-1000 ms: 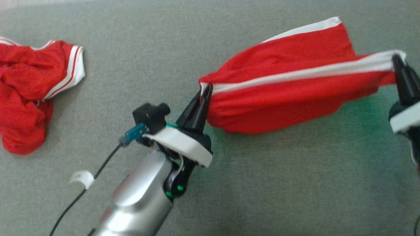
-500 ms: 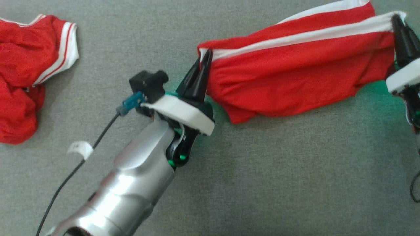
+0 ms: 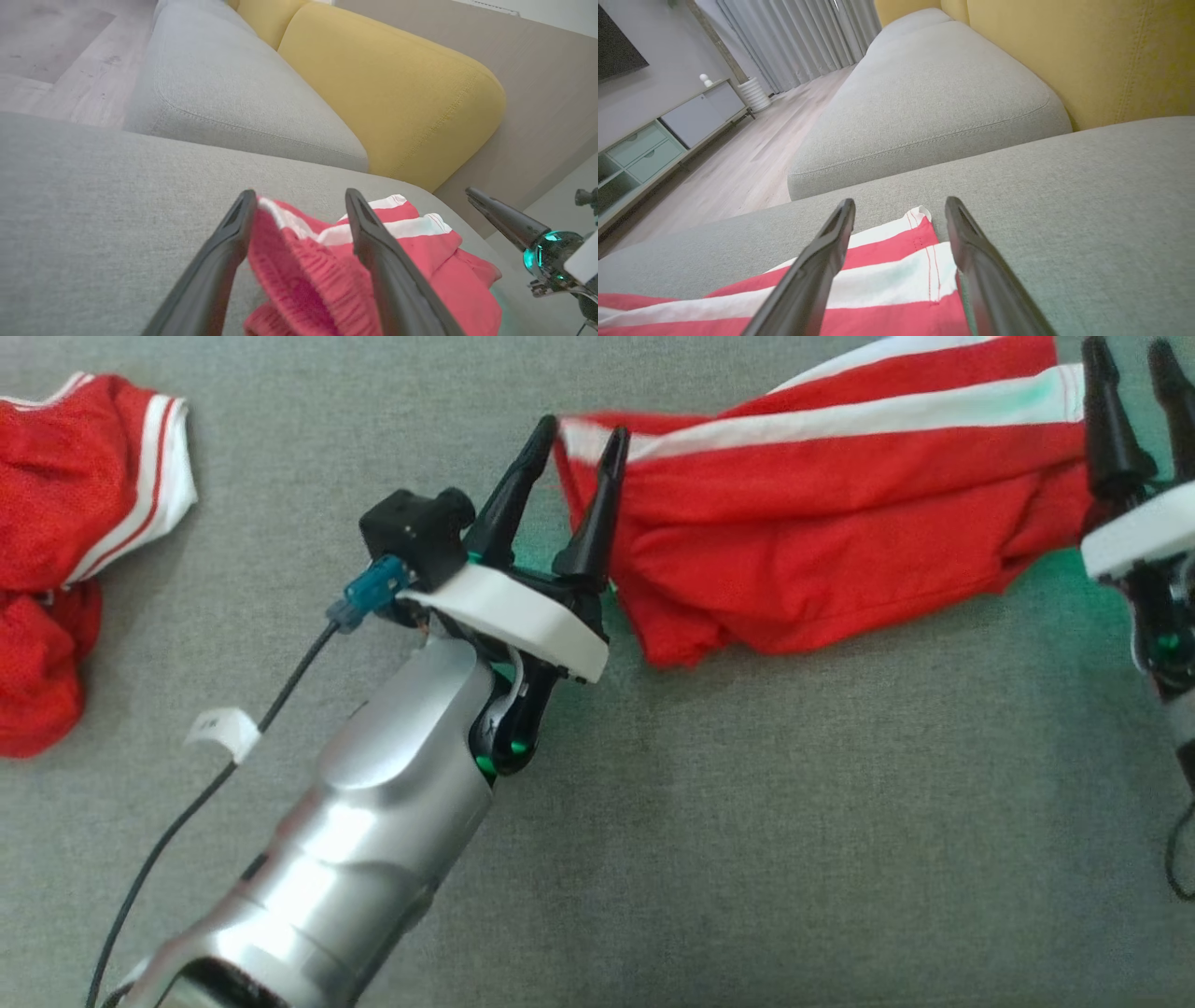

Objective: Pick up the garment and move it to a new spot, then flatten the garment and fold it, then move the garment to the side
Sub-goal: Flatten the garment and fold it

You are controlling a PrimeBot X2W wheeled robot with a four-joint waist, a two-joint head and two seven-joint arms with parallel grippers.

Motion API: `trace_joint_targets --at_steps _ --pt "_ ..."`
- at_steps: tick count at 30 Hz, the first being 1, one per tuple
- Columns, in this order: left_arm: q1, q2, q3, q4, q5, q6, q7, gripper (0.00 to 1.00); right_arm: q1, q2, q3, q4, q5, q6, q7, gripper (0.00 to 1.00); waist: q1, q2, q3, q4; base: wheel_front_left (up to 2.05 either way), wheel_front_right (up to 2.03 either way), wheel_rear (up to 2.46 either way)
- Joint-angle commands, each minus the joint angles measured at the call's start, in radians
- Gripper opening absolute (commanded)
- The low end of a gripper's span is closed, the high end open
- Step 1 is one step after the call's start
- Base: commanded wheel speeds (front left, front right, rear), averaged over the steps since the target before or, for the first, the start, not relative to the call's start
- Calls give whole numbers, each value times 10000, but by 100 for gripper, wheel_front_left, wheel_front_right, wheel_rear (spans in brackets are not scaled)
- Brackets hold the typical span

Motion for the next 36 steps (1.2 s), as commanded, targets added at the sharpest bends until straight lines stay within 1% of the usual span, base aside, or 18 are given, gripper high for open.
trace_joint_targets --at_steps 1,4,9,12,15,20,21,24,26,27,29,30,31,36 --pt "38 77 322 -340 128 89 -95 100 281 -289 102 -222 93 65 -131 100 0 0 -105 28 0 0 0" --pt "559 76 785 -777 1028 526 -96 100 808 -507 262 -218 459 65 -296 100 0 0 -343 71 0 0 0" --pt "2004 76 1694 -2224 3147 1410 -96 100 1449 -666 295 232 922 65 -395 100 0 0 -709 249 0 0 0" --pt "3006 76 1923 -3156 4099 1649 -96 100 1466 -639 272 674 1041 65 -396 100 0 0 -868 489 0 0 0" --pt "3836 76 2101 -4075 4893 1989 -96 100 1293 -611 239 1305 1051 65 -307 100 0 0 -964 817 0 0 0" --pt "4789 76 2149 -5456 5930 2487 -96 100 848 -582 129 2734 954 65 -111 100 0 0 -1011 1414 0 0 0" --pt "5074 76 2113 -5891 6189 2651 -97 100 691 -517 82 3254 985 65 -32 100 0 0 -1020 1633 0 0 0" --pt "5447 76 2078 -6391 6555 2869 -97 100 547 -411 78 3943 1026 65 120 100 0 0 -1066 1877 0 0 0" --pt "5673 76 2054 -6600 6697 2941 -97 100 526 -320 168 4241 1050 65 281 100 0 0 -1109 1995 0 0 0" --pt "5775 76 2056 -6674 6744 2971 -97 100 542 -247 213 4323 1105 65 395 93 0 0 -1138 2030 0 0 0" --pt "5972 76 2074 -6775 6776 3026 -97 100 584 -138 296 4410 1198 65 518 41 0 0 -1196 2049 0 0 0" --pt "6048 76 2087 -6803 6783 3045 -97 100 611 -104 349 4432 1221 65 532 2 0 0 -1230 2039 0 0 0" --pt "6116 76 2106 -6812 6782 3063 -97 100 644 -67 410 4442 1239 65 548 0 0 0 -1277 2010 0 0 0" --pt "6290 76 2222 -6824 6764 3098 -97 100 654 -127 633 4483 1100 65 120 0 0 0 -1475 1749 0 0 0"
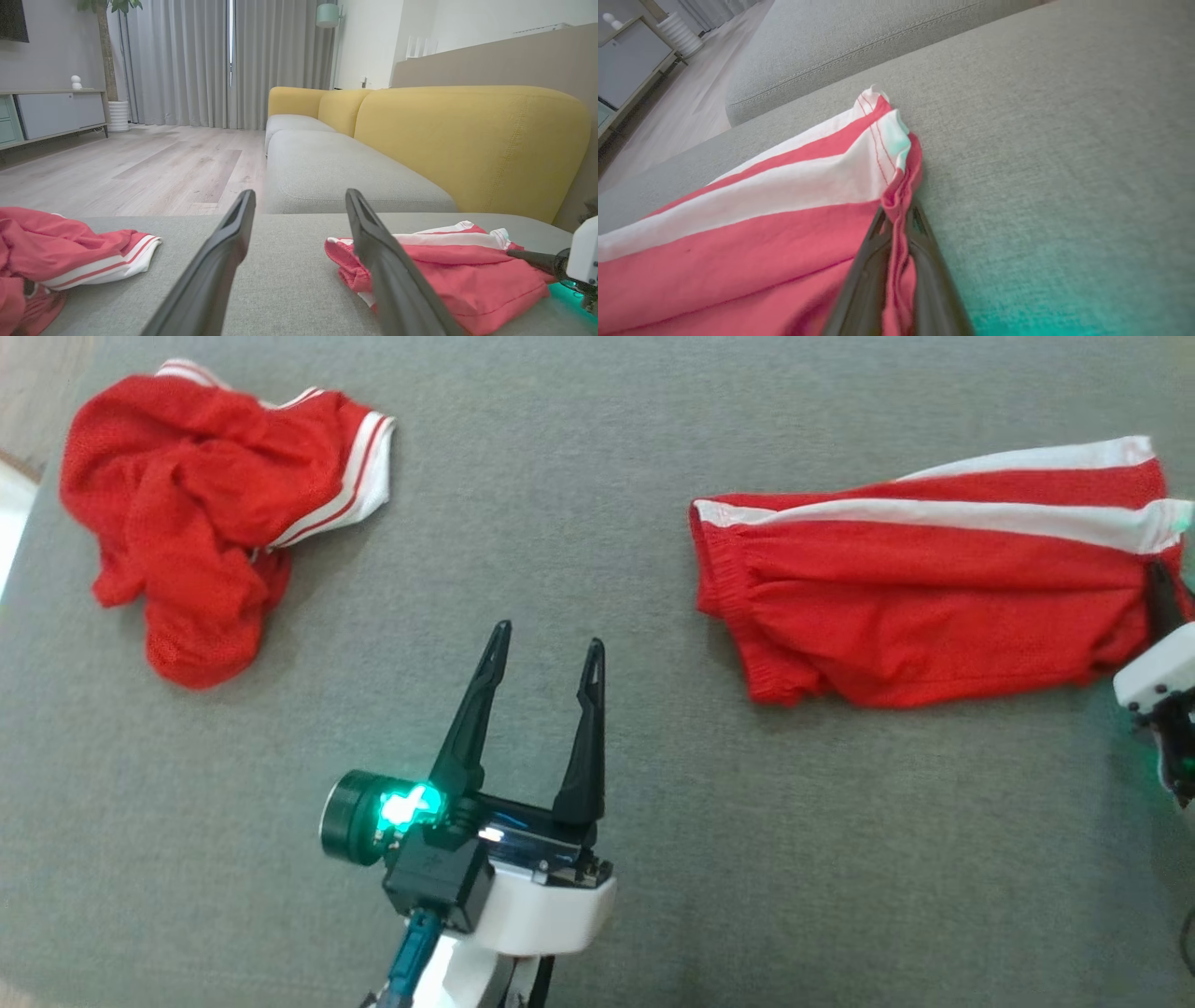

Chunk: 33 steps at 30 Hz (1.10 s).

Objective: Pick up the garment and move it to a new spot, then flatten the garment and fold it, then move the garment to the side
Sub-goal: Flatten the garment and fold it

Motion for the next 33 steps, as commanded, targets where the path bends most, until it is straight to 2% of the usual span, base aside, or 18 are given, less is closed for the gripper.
trace_joint_targets --at_steps 1,10,16,22,27,33 --pt "-27 30 350 -402 61 59 -49 100 226 -229 150 -43 -58 65 -173 0 0 -1 -120 -177 0 0 0" --pt "115 30 700 -236 397 -259 -49 100 153 -1512 420 219 -729 65 -874 0 0 -1 -494 -1024 0 0 0" --pt "168 30 827 -171 362 -473 -49 100 -274 -1651 624 -354 -1340 65 -1039 0 0 -1 -644 -1407 0 0 0" --pt "350 30 908 -21 425 -632 -49 100 -925 -807 911 -1589 -2389 65 -1066 0 0 -1 -927 -1542 0 0 0" --pt "517 30 941 84 367 -794 -49 100 -1106 478 1450 -2068 -3177 65 -1041 0 0 -1 -1209 -1394 0 0 0" --pt "664 30 848 69 224 -851 -49 100 -613 1837 2323 -2201 -3663 65 -714 0 0 -1 -1350 -1071 0 0 0"
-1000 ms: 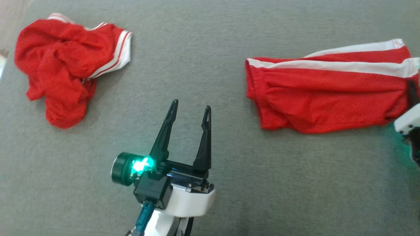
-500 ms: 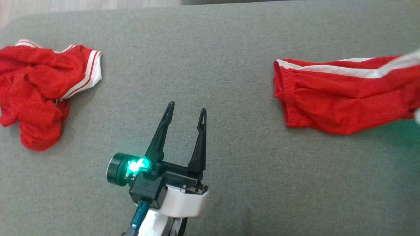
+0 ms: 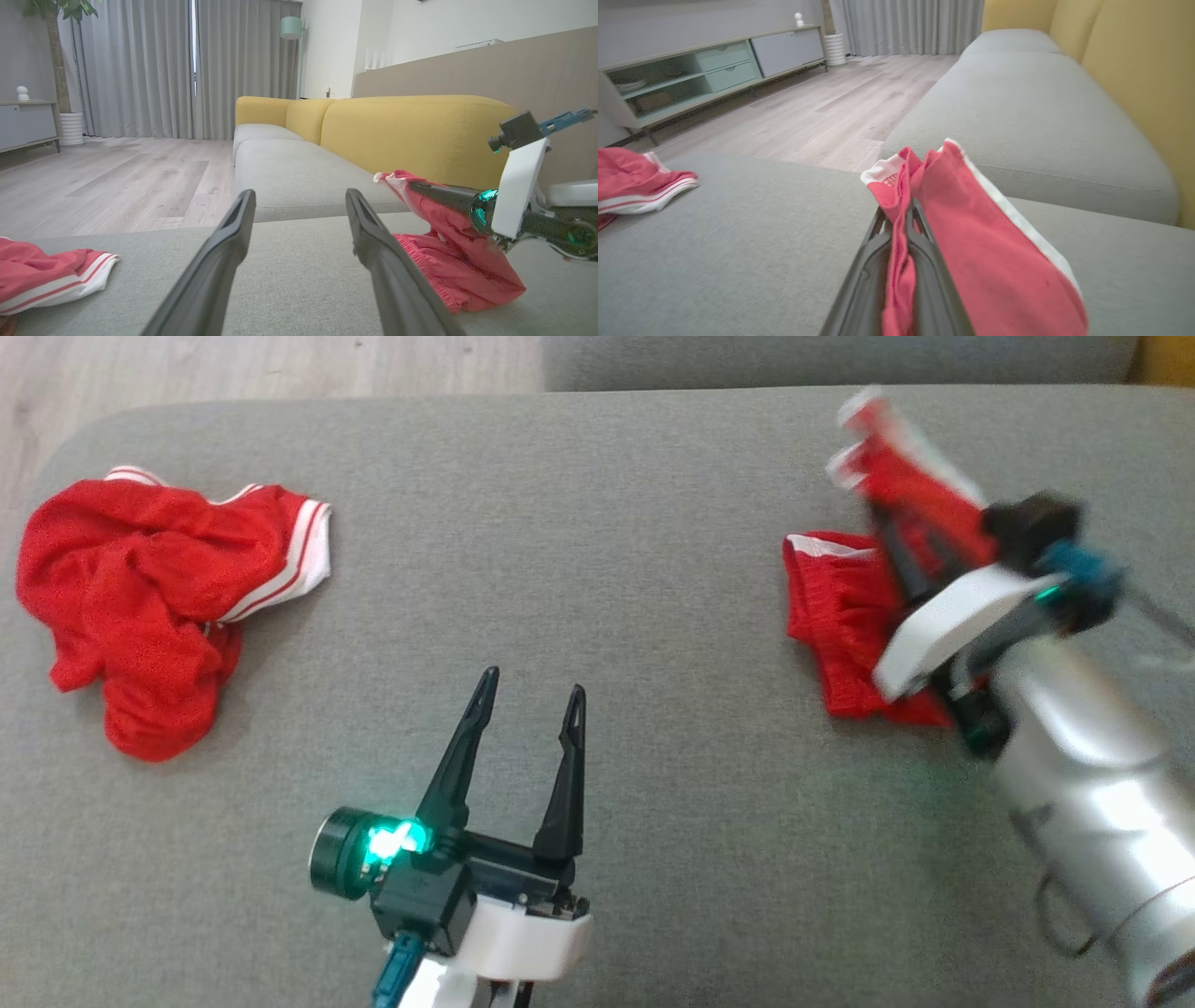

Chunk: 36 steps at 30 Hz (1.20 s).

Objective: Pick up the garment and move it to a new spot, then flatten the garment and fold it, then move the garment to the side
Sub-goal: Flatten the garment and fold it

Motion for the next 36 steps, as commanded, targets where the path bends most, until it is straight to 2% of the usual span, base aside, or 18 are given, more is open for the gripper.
trace_joint_targets --at_steps 1,3,4,5,11,14,19,25,29,36 --pt "-92 9 248 -317 -61 8 -49 100 428 305 234 -273 -67 65 39 0 1 0 -41 122 0 0 0" --pt "-39 9 257 -322 -98 30 -49 100 726 592 380 -264 -83 65 56 3 1 0 -65 159 0 0 0" --pt "-10 9 264 -325 -117 42 -49 100 876 716 438 -245 -82 65 60 42 1 0 -79 169 0 0 0" --pt "16 9 269 -325 -131 47 -49 100 1009 821 451 -251 -78 65 21 100 1 0 -106 171 0 0 0" --pt "249 9 381 -293 -183 77 -49 100 1918 1151 455 -882 -73 65 -270 100 1 0 -434 32 0 0 0" --pt "530 9 635 -339 -250 132 -49 100 2683 1117 225 -1883 -206 65 -332 100 1 0 -753 -214 0 0 0" --pt "1279 9 1278 -427 -253 217 -49 100 4686 996 -1271 -4268 -1324 65 -341 100 1 0 -1499 -701 0 0 0" --pt "2184 9 1962 -698 -53 365 -49 100 7118 1170 -3842 -6727 -2866 65 -342 100 1 0 -1979 -1048 0 0 0" --pt "2692 8 2293 -833 91 445 -49 100 8270 1268 -5034 -7390 -3585 65 -343 100 1 0 -2219 -1097 0 0 0" --pt "3549 8 2686 -801 212 510 -49 100 9107 1437 -5757 -7458 -4005 65 -344 100 1 0 -2421 -1081 0 0 0"
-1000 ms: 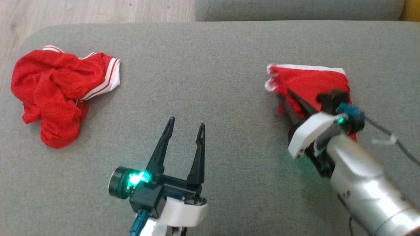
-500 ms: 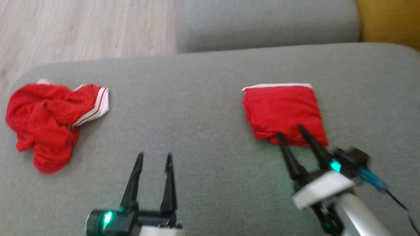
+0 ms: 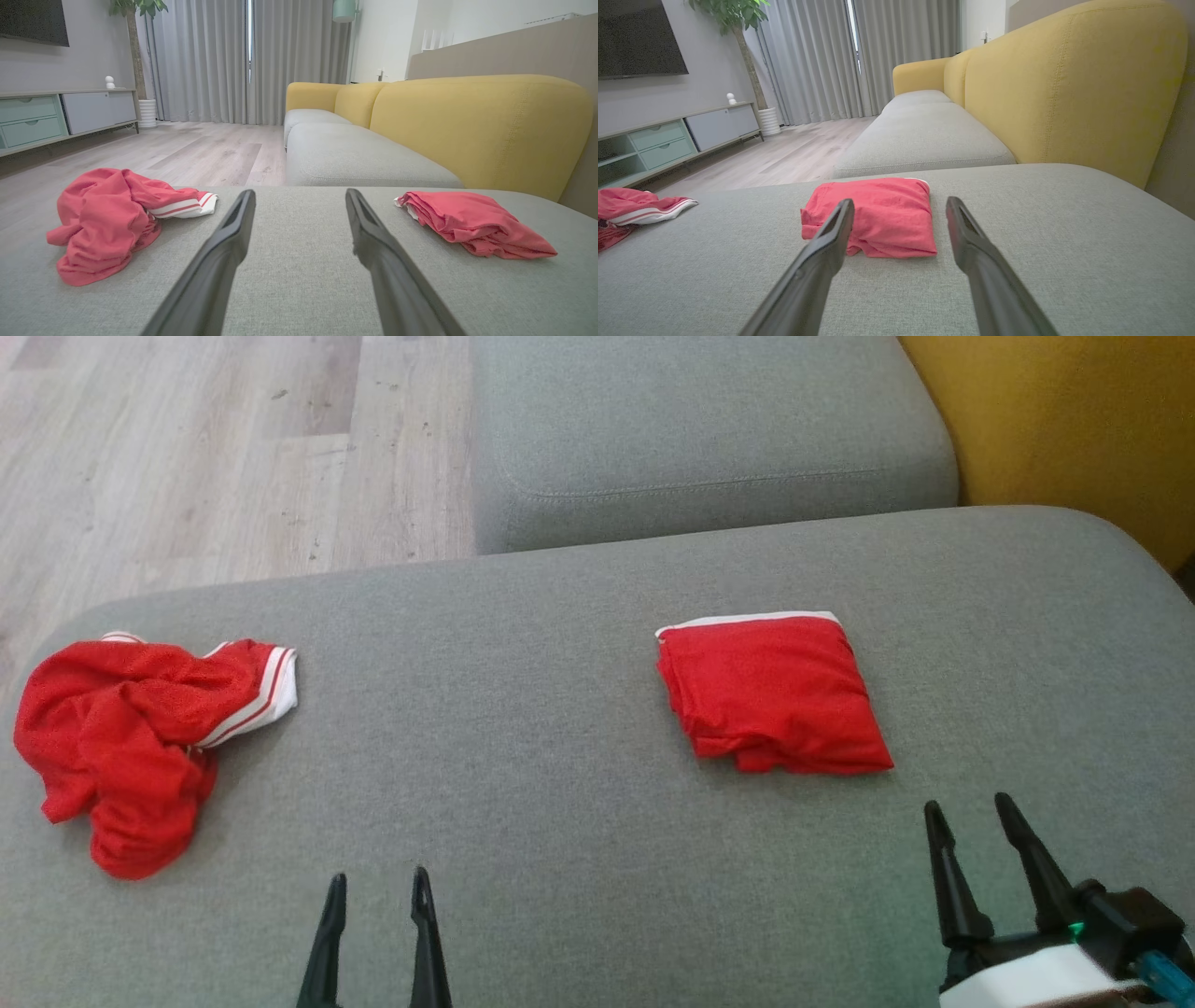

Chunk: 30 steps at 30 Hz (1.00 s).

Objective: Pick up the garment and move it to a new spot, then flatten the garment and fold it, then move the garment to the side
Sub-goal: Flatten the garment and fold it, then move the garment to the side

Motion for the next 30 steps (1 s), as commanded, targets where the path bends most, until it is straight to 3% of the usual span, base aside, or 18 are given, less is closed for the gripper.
trace_joint_targets --at_steps 1,30 --pt "-322 -45 376 -300 62 -5 -51 100 -318 -23 108 -342 -41 65 -106 100 1 -1 -10 14 0 0 0" --pt "-29 -45 193 -266 45 -121 -51 100 -238 -48 108 -163 -192 65 -106 100 1 -1 26 340 0 0 0"
